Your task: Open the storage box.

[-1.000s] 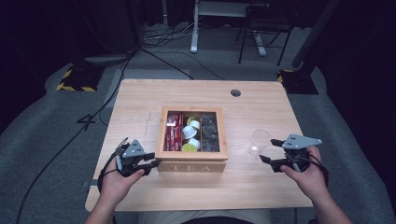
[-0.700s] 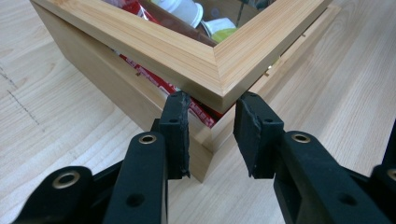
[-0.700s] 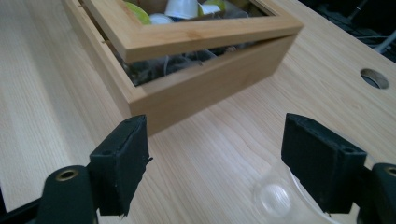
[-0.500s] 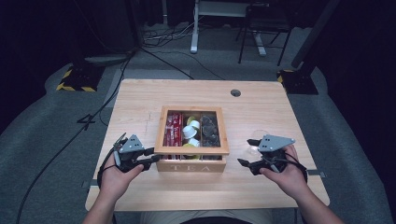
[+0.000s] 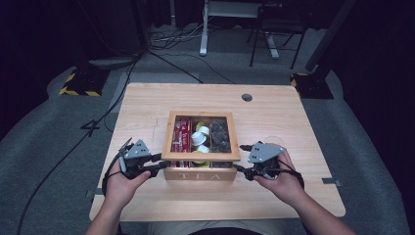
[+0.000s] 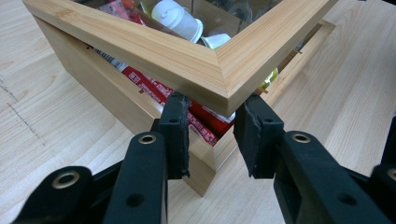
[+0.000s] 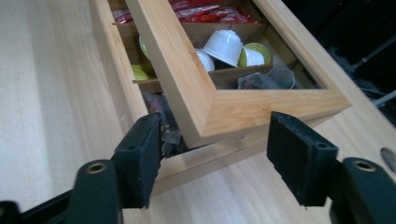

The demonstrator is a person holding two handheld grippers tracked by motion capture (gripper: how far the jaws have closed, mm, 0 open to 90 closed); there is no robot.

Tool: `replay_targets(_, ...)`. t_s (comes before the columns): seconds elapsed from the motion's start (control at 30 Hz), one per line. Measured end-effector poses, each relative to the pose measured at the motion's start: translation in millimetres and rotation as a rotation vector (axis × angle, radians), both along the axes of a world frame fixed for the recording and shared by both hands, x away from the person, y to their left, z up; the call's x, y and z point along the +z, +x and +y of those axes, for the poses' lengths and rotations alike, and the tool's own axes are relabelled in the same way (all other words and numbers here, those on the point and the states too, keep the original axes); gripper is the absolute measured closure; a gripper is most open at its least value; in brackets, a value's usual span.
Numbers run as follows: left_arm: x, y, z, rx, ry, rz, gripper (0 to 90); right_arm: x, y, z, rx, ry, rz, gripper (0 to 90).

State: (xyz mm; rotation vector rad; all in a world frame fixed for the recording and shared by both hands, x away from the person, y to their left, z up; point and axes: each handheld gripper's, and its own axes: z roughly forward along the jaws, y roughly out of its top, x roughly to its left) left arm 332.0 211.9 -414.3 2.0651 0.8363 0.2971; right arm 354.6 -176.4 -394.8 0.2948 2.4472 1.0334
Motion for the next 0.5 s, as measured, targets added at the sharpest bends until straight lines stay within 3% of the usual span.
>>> replay_targets(0.17, -0.6, -0.5, -0.2, 0.003, -0.005, 0.001, 65.5, 0.2, 0.9, 6.2, 0.031, -0.048, -0.073, 45.7)
replay_targets(0.27, -1.0, -0.4, 1.7, 0.011, -0.039, -0.022, 65.0, 3.8, 0.4, 6.8, 0.054, -0.066, -0.102, 48.1)
replay_targets(0.33, -1.6, -0.8, 2.7, 0.032, -0.073, -0.037, 58.9, 7.4, 0.0, 6.2, 0.061, -0.063, -0.118, 50.0)
replay_targets(0.5, -1.7, -1.1, 5.7, 0.064, -0.069, -0.043, 50.5, 19.3, 1.8, 5.1, 0.068, -0.05, -0.138, 53.3)
